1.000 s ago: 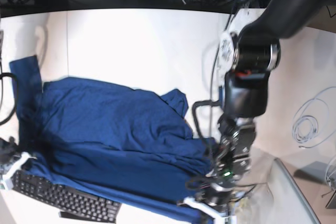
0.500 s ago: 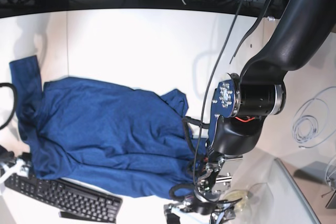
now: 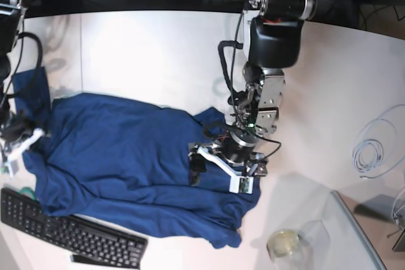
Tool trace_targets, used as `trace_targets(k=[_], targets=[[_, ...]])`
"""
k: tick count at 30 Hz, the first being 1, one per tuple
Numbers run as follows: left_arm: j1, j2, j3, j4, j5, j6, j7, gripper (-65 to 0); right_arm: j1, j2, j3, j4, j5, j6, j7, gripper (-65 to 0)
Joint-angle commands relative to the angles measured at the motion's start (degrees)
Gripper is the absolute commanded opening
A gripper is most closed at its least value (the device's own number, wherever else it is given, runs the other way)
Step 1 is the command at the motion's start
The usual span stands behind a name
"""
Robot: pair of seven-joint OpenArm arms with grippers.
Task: Layout the t-shirt on the table in an organized manner, then fold the t-shirt properly
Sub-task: 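Grasp the shirt shoulder edge with the left gripper and pull it taut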
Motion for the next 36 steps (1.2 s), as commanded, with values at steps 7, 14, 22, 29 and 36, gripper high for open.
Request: trace_targets(k=[7,14,22,29,36], targets=[[0.7,0.3,9.1,2.4,-0.6,-2.8,-1.1,-8.2,-1.3,-0.7,0.6,1.2,0.4,-0.1,1.6,-65.0],[1.4,0.5,9.1,1.8,-0.6,3.9,-1.1,-65.0,-2.7,-0.9,0.6,1.3,0.4,-0.1,1.8,-65.0],[-5.1,1.3,9.7,-14.3,-0.6,5.4,-9.0,-65.0,-2.0,-2.4,0.3,-2.8,0.3,-0.1,6.2,-65.0],[-2.5,-0.9,9.9,-20.2,0.1,8.8,-11.6,-65.0,-2.9,-3.7,0.2,-8.2,0.3,-0.1,6.3,-65.0],[14.4,-7.2,9.1,5.4,0.0,8.8,-3.4,-65.0,-11.0,-4.2,0.2,-2.8,0.2,-0.1,6.2,-65.0]])
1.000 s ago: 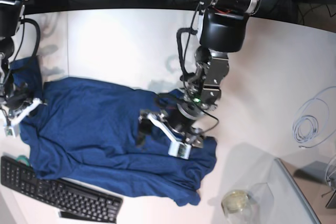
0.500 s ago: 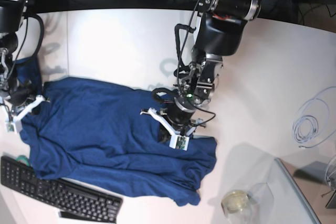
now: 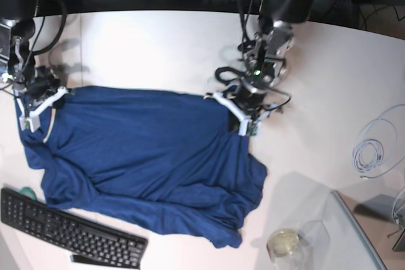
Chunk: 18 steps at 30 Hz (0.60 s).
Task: Layout the t-shirt on the table in an organized manner, then fold the t-shirt properly
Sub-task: 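Grasp the shirt shoulder edge with the left gripper and pull it taut, then pull the sleeve with the left gripper outward away from the right gripper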
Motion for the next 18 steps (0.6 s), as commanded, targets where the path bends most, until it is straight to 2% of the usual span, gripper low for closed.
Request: trace_targets(k=[1,4,7,13,15,18], targets=[[1.1,-0.2,0.2,4.3,-0.1,-0.6,0.0,-65.0,-1.9,0.9,0.3,2.2,-0.6,-0.1,-1.0,-65.0],[8.5,-1.6,0.2,15.6,-0.4,-0.6,3.1,-65.0,-7.1,0.9,0.3,8.6,-0.6,-0.1,-1.6,-65.0],[13.9,-1.8,0.2,24.2,-0.5,-0.6,4.1,-65.0,-11.2,0.9,0.5,15.6,-0.5,-0.1,-5.5,-65.0],[20.7,-1.6,0.1,40.7,-0.6,-0.6,8.7,-65.0,-18.1,0.8,0.7,31.2,-0.3,-0.1,-6.2,-65.0],[21.8,-1.6,-0.1,44.5,-0.6,-0.6,11.2,-65.0,-20.0,0.8,0.7,35.5,-0.3,-0.1,-6.2,-65.0],[22.4,-1.5,-2.6,44.6,-0.6,-0.6,14.0,-65.0,-21.8,0.1,0.5,38.2,-0.3,-0.1,-6.2,-65.0]])
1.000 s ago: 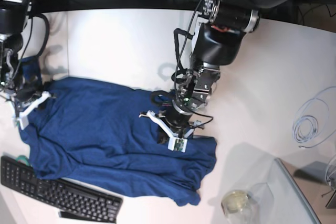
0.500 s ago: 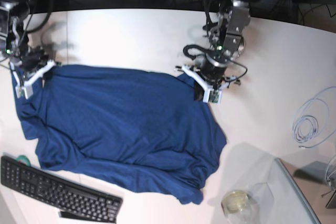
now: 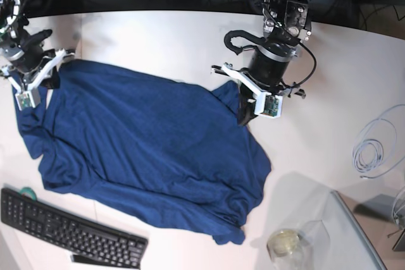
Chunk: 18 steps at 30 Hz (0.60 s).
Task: Layout the t-shirt on the table in an organized manner, then fold the t-shirt properly
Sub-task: 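Pull the sleeve with the left gripper outward away from the right gripper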
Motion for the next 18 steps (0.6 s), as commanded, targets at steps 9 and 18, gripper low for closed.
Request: trace_targets(k=[9,18], targets=[[1.1,-0.4,-4.5,-6.4,-0.4,0.4,-0.8,-49.5,-1.1,-2.0,2.5,0.9,0.3,0.0,0.6,-65.0],[-2.3,-0.6,-3.8,-16.9,0.3,0.4,-6.5,-26.8,-1.2,-2.1,2.9,0.8,0.4,0.0,0.6,-65.0]])
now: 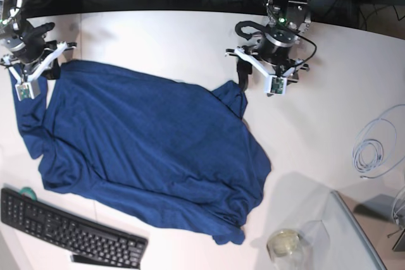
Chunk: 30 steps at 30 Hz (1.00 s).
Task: Layout the t-shirt on the table in an organized manner, then fold the t-shirt properly
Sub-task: 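Pull the sleeve with the left gripper outward away from the right gripper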
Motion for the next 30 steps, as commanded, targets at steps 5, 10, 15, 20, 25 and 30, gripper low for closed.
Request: trace_targets(k=[5,10,15,20,25,30], targets=[[-4.7,0.1,0.3,-4.9,-0.7,0.3,-1.5,-26.8,0.1,0.6,0.1,1.0,0.4,0.0,1.3,-65.0],[-6.5,0.1,5.0,-8.3,-0.2,0.3,-1.5,-27.0,0.1,0.6,0.0,1.0,0.4,0.0,1.3,-65.0],[-6.8,-0.1,4.8,-12.4,-0.7,0.3,-1.5,-49.4,0.1,0.6,-0.1,1.0,0.4,0.0,1.3,-65.0],[0.3,-0.9,2.2,-2.2,-0.7,0.3,-1.3,-65.0,0.1,0.6,-0.1,1.0,0.4,0.0,1.3,-65.0],[12.1,-0.8,-2.2,15.7,-0.1,0.3,-1.2,-65.0,0.1,0.5,-0.2,1.0,0.5,0.0,1.2,-65.0],[21.2,-0.8,-3.5,25.7,-0.1,0.3,-1.2,-65.0,0.8,0.5,-3.7,0.9,0.5,0.0,1.2,-65.0]])
